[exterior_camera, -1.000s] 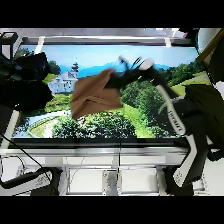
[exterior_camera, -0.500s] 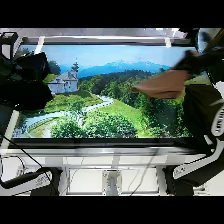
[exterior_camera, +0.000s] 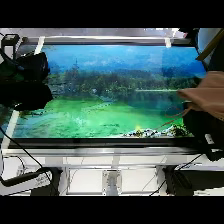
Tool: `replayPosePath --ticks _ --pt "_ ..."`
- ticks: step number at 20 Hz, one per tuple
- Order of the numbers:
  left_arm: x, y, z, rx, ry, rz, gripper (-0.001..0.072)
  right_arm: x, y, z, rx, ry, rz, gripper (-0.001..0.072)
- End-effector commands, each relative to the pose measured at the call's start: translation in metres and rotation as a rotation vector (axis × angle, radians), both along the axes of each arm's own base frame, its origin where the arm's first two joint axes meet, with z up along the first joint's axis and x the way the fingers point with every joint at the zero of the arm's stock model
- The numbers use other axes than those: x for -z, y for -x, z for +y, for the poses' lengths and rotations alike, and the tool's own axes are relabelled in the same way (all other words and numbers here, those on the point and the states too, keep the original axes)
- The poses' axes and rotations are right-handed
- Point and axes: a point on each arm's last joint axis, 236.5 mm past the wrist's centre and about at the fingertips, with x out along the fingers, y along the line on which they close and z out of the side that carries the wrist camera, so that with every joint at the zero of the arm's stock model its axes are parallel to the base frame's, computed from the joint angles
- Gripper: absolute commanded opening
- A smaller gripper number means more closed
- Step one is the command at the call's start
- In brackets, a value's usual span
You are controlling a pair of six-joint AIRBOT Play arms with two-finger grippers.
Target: Fold the clothes and pants, and hang the long-sleeved shirts on hangers.
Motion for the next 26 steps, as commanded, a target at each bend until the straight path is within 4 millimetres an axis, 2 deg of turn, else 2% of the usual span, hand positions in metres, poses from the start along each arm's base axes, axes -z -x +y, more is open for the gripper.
replayPosePath --ticks 1,3,7,8,9,10,11,13,14,16,18,20,21,22,23,26 --pt "0.001 -0.001 -0.003 -0.007 0.020 -0.001 0.0018 0.009 0.095 -0.045 0.243 0.059 0.146 0.0012" --pt "0.001 -0.001 -0.007 -0.003 0.034 -0.002 0.0019 0.034 0.110 -0.043 0.276 -0.026 0.172 0.0013" --pt "0.001 -0.002 -0.017 0.005 0.080 -0.005 0.0019 0.088 0.099 -0.012 0.218 -0.230 0.204 0.0018" --pt "0.001 -0.002 -0.019 0.007 0.085 -0.006 0.0019 0.097 0.097 -0.005 0.217 -0.264 0.221 0.0121" --pt "0.001 -0.002 -0.020 0.009 0.086 -0.005 0.0019 0.102 0.098 -0.001 0.237 -0.285 0.239 0.0362" --pt "0.001 -0.002 -0.021 0.012 0.085 -0.006 0.0019 0.099 0.099 -0.001 0.251 -0.282 0.243 0.0419" --pt "0.001 -0.002 -0.021 0.012 0.085 -0.006 0.0019 0.093 0.105 -0.001 0.264 -0.253 0.251 0.0419" --pt "0.001 -0.002 -0.021 0.013 0.086 -0.005 0.0019 0.072 0.120 -0.006 0.305 -0.160 0.271 0.0419" --pt "0.001 -0.002 -0.021 0.012 0.085 -0.005 0.0019 0.054 0.123 -0.010 0.325 -0.107 0.247 0.0418" --pt "0.001 -0.002 -0.021 0.012 0.085 -0.005 0.0019 0.013 0.114 -0.017 0.379 -0.025 0.164 0.0412" --pt "0.001 -0.002 -0.021 0.012 0.085 -0.005 0.0019 -0.037 0.085 -0.001 0.330 0.025 -0.007 0.0411" --pt "0.002 -0.001 -0.021 0.013 0.086 0.001 0.0019 -0.089 0.042 0.041 0.171 0.036 -0.220 0.0404" --pt "0.002 0.000 -0.022 0.012 0.087 0.004 0.0019 -0.110 0.022 0.069 0.074 0.026 -0.314 0.0291" --pt "0.003 0.001 -0.022 0.012 0.087 0.011 0.0019 -0.130 0.003 0.101 -0.052 0.038 -0.389 0.0078" --pt "0.005 0.005 -0.022 0.012 0.089 0.030 0.0019 -0.141 -0.009 0.130 -0.174 0.070 -0.426 0.0017" --pt "0.013 0.024 -0.023 0.010 0.095 0.116 0.0018 -0.152 -0.033 0.210 -0.445 0.091 -0.456 0.0016"
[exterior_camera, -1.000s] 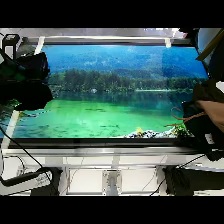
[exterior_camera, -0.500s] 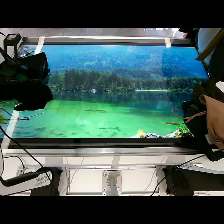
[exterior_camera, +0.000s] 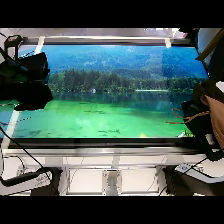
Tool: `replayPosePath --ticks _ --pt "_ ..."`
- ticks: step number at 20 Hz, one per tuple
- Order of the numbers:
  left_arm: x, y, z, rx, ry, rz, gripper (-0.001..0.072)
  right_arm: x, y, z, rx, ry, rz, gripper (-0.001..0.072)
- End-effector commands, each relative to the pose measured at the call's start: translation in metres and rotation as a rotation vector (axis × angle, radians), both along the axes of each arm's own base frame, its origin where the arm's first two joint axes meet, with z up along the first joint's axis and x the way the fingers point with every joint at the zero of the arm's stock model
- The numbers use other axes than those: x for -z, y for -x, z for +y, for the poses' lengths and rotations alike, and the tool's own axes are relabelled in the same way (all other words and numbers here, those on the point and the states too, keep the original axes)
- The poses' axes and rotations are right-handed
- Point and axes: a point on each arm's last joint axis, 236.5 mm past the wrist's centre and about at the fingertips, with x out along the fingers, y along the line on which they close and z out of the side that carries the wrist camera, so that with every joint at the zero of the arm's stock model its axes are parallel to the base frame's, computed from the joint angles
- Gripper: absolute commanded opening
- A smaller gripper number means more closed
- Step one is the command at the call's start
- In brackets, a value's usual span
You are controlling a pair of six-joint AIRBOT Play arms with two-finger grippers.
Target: Fold the clothes and pants, and hang the long-sleeved shirts on hangers.
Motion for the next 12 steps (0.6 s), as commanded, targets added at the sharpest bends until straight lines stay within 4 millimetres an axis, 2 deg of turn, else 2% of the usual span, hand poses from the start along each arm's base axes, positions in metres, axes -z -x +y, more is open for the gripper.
replayPosePath --ticks 1,3,5,8,12 --pt "0.006 0.014 -0.001 0.001 0.004 0.065 0.0019 -0.031 -0.027 0.103 -0.341 0.054 -0.111 0.0016" --pt "0.006 0.014 -0.001 0.001 0.004 0.065 0.0019 -0.025 -0.034 0.138 -0.452 0.067 -0.089 0.0016" --pt "0.006 0.014 -0.001 0.001 0.004 0.065 0.0019 -0.014 -0.036 0.159 -0.517 0.109 -0.039 0.0016" --pt "0.006 0.014 -0.001 0.001 0.004 0.065 0.0019 -0.003 -0.034 0.185 -0.612 0.153 0.009 0.0016" --pt "0.006 0.014 -0.001 0.001 0.004 0.065 0.0018 -0.002 -0.033 0.206 -0.692 0.177 0.005 0.0015"
